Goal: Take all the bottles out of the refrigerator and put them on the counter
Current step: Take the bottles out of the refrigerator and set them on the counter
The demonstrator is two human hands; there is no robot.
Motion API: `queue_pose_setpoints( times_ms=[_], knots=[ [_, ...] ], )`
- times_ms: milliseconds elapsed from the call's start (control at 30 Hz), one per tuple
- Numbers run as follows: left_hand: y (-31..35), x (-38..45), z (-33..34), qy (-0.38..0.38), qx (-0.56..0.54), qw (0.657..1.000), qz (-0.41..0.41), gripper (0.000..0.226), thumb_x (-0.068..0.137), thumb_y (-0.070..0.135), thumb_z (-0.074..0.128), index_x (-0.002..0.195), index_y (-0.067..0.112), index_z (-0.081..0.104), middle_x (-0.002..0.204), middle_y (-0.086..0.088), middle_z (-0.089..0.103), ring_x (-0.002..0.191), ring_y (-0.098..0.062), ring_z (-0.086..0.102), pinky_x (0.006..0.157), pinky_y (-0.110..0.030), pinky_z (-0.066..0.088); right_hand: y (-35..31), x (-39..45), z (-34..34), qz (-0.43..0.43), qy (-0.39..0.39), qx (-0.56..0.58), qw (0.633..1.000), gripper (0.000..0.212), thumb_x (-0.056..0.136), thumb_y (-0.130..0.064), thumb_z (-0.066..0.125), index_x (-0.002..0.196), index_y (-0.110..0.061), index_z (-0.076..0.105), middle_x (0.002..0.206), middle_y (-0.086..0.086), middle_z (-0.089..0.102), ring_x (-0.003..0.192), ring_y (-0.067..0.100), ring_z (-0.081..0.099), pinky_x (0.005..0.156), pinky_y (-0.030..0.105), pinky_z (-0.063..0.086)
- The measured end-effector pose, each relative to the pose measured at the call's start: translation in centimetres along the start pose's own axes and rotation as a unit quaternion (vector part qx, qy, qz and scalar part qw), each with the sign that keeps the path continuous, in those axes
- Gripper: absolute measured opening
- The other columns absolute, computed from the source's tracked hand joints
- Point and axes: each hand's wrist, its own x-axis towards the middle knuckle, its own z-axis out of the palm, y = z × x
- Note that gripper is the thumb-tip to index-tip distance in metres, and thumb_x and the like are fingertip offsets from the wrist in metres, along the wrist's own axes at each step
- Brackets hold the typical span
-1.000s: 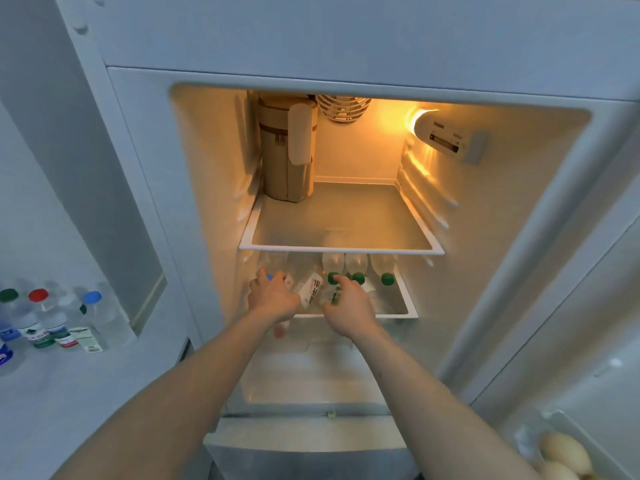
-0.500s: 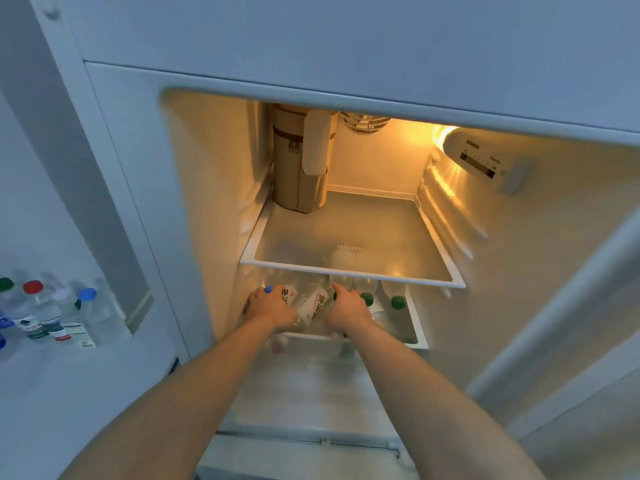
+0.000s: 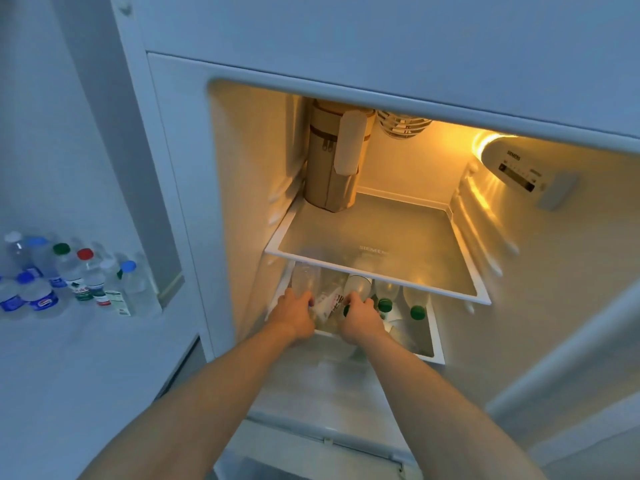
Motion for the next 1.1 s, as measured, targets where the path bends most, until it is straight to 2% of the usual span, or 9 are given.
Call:
queue_pose_setpoints(
  times_ms=[200, 333, 467, 533, 600, 700, 833, 967, 1100],
  knots=[
    [-0.8, -4.0, 0.8, 0.075, 0.017, 0.997, 0.026, 0.026, 0.094, 0.019, 0.057, 0.113, 0.034, 0.05, 0.122, -0.008, 0.045, 0.101, -0.03, 0.055, 0.09, -0.042, 0.051, 0.8, -2.6, 1.8, -0.032, 0.074, -0.029, 0.996, 0.031, 0.093, -0.017, 0.06, 0.122, -0.022, 0.048, 0.127, 0.014, 0.049, 0.111, 0.037, 0.058, 0.091, 0.042, 0.05],
    [-0.8, -6.8, 0.6, 0.131, 0.037, 0.988, 0.071, 0.022, 0.099, 0.023, 0.055, 0.119, 0.031, 0.05, 0.115, -0.008, 0.047, 0.097, -0.03, 0.057, 0.085, -0.043, 0.051, 0.8, -4.9, 2.3, -0.084, 0.121, -0.04, 0.988, 0.027, 0.093, -0.019, 0.062, 0.118, -0.023, 0.054, 0.124, 0.009, 0.05, 0.106, 0.031, 0.06, 0.085, 0.036, 0.047],
    [-0.4, -10.0, -0.3, 0.192, 0.035, 0.977, 0.091, 0.036, 0.091, 0.014, 0.061, 0.121, 0.03, 0.049, 0.112, -0.004, 0.047, 0.086, -0.025, 0.051, 0.069, -0.034, 0.043, 0.5, -7.6, 1.9, -0.149, 0.177, 0.008, 0.973, 0.019, 0.094, -0.027, 0.063, 0.108, -0.021, 0.05, 0.121, 0.008, 0.047, 0.09, 0.033, 0.061, 0.073, 0.04, 0.05],
    [-0.4, -11.7, -1.1, 0.217, 0.027, 0.971, 0.101, 0.043, 0.084, 0.01, 0.064, 0.119, 0.029, 0.048, 0.107, -0.002, 0.046, 0.081, -0.02, 0.042, 0.062, -0.032, 0.035, 0.1, -8.8, 1.0, -0.176, 0.204, 0.033, 0.963, 0.018, 0.095, -0.027, 0.062, 0.103, -0.021, 0.048, 0.117, 0.008, 0.045, 0.084, 0.035, 0.06, 0.065, 0.039, 0.045],
    [-0.4, -14.0, -2.2, 0.248, 0.017, 0.962, 0.116, 0.039, 0.086, 0.013, 0.064, 0.118, 0.027, 0.048, 0.103, -0.002, 0.046, 0.08, -0.022, 0.046, 0.059, -0.036, 0.039, -0.6, -10.3, -0.1, -0.194, 0.229, 0.046, 0.953, 0.017, 0.097, -0.029, 0.061, 0.102, -0.02, 0.049, 0.115, 0.008, 0.044, 0.083, 0.036, 0.06, 0.063, 0.037, 0.039],
    [-0.7, -17.0, -3.4, 0.288, -0.002, 0.948, 0.137, 0.025, 0.095, 0.019, 0.057, 0.117, 0.026, 0.05, 0.102, -0.002, 0.049, 0.084, -0.025, 0.052, 0.058, -0.038, 0.045, -1.9, -12.0, -1.5, -0.2, 0.259, 0.056, 0.943, 0.021, 0.096, -0.032, 0.064, 0.108, -0.019, 0.053, 0.113, 0.007, 0.043, 0.088, 0.036, 0.059, 0.066, 0.037, 0.04],
    [-3.1, -22.4, -3.9, 0.32, -0.018, 0.938, 0.131, 0.017, 0.1, 0.024, 0.048, 0.117, 0.025, 0.052, 0.101, 0.0, 0.051, 0.085, -0.024, 0.051, 0.06, -0.035, 0.042, -3.0, -15.3, -1.3, -0.219, 0.279, 0.072, 0.932, 0.026, 0.093, -0.028, 0.066, 0.115, -0.019, 0.056, 0.111, 0.005, 0.046, 0.092, 0.034, 0.057, 0.072, 0.039, 0.044],
    [-6.6, -28.5, -3.1, 0.318, -0.034, 0.943, 0.093, 0.017, 0.105, 0.028, 0.042, 0.116, 0.024, 0.054, 0.098, 0.0, 0.05, 0.083, -0.024, 0.052, 0.066, -0.04, 0.045, -2.9, -19.6, 0.2, -0.268, 0.281, 0.12, 0.914, 0.017, 0.089, -0.025, 0.068, 0.1, -0.02, 0.057, 0.099, -0.002, 0.044, 0.089, 0.029, 0.05, 0.073, 0.036, 0.037],
    [-11.1, -34.9, -1.3, 0.311, -0.026, 0.949, 0.049, 0.014, 0.105, 0.032, 0.041, 0.11, 0.026, 0.053, 0.092, 0.007, 0.046, 0.083, -0.021, 0.051, 0.068, -0.04, 0.048, -3.6, -24.5, 3.0, -0.324, 0.235, 0.161, 0.902, 0.014, 0.089, -0.024, 0.071, 0.095, -0.02, 0.059, 0.101, -0.001, 0.054, 0.083, 0.02, 0.049, 0.069, 0.032, 0.036]
  ],
)
